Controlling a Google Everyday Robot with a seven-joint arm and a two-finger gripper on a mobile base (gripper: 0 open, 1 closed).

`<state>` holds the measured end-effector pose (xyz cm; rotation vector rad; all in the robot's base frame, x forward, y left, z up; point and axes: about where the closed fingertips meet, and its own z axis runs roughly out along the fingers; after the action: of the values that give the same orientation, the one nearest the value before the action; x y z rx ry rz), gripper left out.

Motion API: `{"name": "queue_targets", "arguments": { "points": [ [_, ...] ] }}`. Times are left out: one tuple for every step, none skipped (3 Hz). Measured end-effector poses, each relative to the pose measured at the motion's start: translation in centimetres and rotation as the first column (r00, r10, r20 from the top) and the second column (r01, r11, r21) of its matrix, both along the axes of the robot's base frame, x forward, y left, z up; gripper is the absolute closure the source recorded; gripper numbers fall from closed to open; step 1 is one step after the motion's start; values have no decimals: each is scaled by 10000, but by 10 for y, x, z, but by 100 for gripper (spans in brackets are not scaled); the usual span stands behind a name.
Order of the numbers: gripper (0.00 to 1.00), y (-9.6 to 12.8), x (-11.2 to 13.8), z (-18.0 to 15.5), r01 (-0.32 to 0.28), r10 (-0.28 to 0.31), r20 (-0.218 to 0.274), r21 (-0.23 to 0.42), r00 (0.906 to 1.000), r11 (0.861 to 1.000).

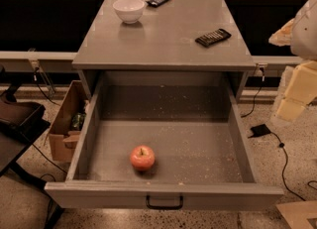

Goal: Pick apple from top drawer and place on counter

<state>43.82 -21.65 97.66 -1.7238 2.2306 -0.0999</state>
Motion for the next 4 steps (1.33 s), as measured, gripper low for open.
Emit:
{"name": "queue_targets", "arguments": {
  "points": [
    [0,0,0,0,0,0,0,0,10000,10000],
    [0,-3,-1,-19,323,-316,-164,453,9994,9984],
    [0,-2,-7,-68,879,-844,-311,1379,9959,9865],
    [0,12,-14,-121,1040,-1026,-183,2322,9946,9671]
  ]
}}
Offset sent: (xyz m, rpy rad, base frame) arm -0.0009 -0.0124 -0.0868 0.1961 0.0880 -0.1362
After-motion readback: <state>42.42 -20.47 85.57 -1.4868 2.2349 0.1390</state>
